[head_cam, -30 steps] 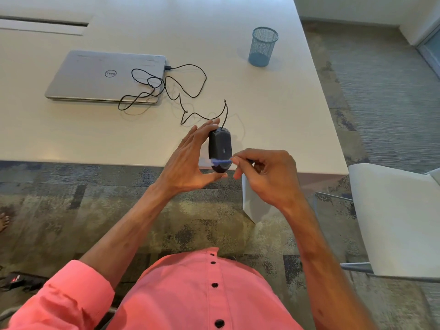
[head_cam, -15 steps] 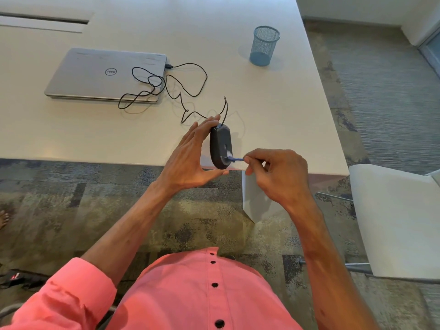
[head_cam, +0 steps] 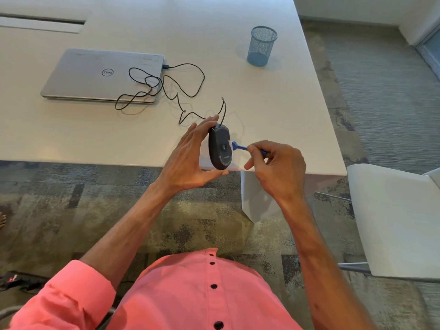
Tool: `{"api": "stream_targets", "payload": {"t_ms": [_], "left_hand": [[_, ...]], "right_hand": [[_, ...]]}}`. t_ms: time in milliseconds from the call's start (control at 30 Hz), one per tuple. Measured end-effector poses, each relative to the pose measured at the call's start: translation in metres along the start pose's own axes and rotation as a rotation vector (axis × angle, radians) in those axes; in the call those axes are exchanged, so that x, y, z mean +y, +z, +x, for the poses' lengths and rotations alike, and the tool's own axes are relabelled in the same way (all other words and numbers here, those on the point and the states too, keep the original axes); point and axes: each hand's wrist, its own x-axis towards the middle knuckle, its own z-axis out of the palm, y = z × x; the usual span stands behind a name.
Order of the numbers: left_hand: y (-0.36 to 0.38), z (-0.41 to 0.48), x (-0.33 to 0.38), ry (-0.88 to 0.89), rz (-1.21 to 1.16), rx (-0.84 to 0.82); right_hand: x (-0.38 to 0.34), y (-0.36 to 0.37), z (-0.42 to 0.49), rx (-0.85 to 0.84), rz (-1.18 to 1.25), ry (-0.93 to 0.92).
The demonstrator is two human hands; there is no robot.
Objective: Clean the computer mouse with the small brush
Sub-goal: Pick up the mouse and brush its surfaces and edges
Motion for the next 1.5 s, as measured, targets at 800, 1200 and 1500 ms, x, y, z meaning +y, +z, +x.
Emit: {"api": "stream_targets", "payload": {"t_ms": [800,1200,1500], "left_hand": [[-0.002,-0.001,-0.004,-0.002,0.028,0.004],[-0.002,-0.001,-0.009,-0.002,0.034,0.011],[0.000,-0.002,-0.006,-0.009,0.029,0.034]], "right_hand": [[0.004,-0.011,-0.004,-0.144,-0.143,-0.026],[-0.010,-0.007,-0.014,-0.239,0.175,-0.068],[-0.011,0.001,-0.014,-0.030,-0.001,-0.003]]}}
